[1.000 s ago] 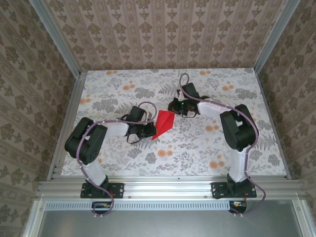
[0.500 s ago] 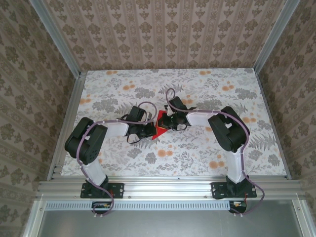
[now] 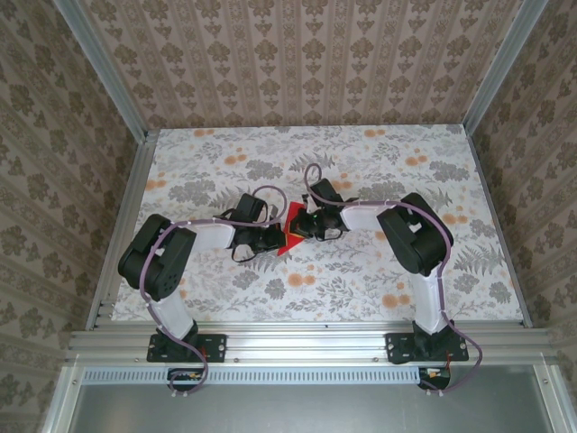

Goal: Fold a paper plane with a square sheet of paper (pick it up from the middle)
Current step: Fourth fold the wing at the center of the table.

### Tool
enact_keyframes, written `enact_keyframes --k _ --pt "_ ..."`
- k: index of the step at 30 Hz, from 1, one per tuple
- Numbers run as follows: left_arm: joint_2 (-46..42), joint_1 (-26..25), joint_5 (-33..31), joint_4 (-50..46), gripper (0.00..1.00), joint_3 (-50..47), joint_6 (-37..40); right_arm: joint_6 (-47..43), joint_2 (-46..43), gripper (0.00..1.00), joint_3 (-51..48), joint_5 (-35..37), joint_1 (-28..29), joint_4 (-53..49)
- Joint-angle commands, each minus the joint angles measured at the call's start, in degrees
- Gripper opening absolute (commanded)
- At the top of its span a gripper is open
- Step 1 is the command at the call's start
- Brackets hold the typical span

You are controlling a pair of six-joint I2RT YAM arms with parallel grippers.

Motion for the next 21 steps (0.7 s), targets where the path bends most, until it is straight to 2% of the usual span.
enact_keyframes --k 1,8,21 --pt "1.7 -0.5 -2.7 -13.1 0.00 -3.0 3.1 -2.3 2.5 0.00 1.9 4.5 -3.2 -3.6" --pt "0.1 -0.5 -1.1 -14.2 0.00 -4.7 5.1 -2.3 3.7 0.00 4.0 5.5 -6.8 -3.4" --pt "-4.1 -0.5 0.4 -17.4 0.00 -8.4 7.2 -2.2 4.4 0.00 5.8 7.3 -9.0 -4.7"
